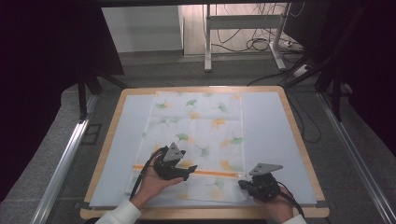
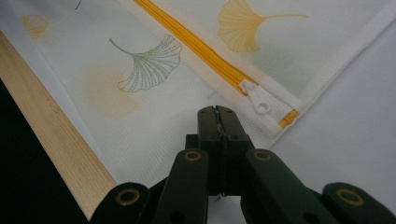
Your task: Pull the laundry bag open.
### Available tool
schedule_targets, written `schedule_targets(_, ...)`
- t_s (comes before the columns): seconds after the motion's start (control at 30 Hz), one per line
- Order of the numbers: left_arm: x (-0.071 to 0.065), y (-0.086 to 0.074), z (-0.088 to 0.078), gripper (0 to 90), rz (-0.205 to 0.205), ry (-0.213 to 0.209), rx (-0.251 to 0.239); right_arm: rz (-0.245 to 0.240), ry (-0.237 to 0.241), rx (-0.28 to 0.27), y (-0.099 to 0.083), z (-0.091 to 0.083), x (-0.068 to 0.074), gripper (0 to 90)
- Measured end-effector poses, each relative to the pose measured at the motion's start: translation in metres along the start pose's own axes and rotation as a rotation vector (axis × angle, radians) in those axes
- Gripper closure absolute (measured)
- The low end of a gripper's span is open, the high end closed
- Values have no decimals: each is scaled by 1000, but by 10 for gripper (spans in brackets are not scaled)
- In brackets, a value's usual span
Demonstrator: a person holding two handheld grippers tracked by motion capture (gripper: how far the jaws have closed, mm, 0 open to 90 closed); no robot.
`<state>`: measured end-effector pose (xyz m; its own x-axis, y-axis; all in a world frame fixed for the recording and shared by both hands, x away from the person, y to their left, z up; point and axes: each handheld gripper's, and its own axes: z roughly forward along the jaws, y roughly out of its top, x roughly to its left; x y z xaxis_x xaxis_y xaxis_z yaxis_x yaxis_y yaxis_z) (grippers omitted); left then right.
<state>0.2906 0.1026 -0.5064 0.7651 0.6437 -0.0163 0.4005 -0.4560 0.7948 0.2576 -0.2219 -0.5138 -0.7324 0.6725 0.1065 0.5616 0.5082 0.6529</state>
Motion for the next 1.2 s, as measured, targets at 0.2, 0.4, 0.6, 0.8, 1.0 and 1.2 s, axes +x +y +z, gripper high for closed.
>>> schedule_targets(0.2, -3, 9, 12, 294, -9, -37, -1, 4, -1, 1, -2, -2, 1, 892)
schedule_targets(0.4, -12, 18, 27, 305, 6, -67, 12, 5, -13, 7, -4, -3, 4, 892)
schedule_targets(0.6, -24, 27, 43, 309, 32, -94, 28, 13, -10, 0, -7, -5, 4, 892)
schedule_targets(0.8, -35, 39, 59, 316, 36, -131, 34, 6, -11, 16, -10, -2, 6, 892)
schedule_targets(1.0, -45, 50, 75, 325, 62, -156, 46, -5, -2, 15, -9, -2, 7, 893)
schedule_targets(1.2, -53, 56, 85, 345, 73, -168, 48, -12, 3, 23, -9, -1, 9, 893)
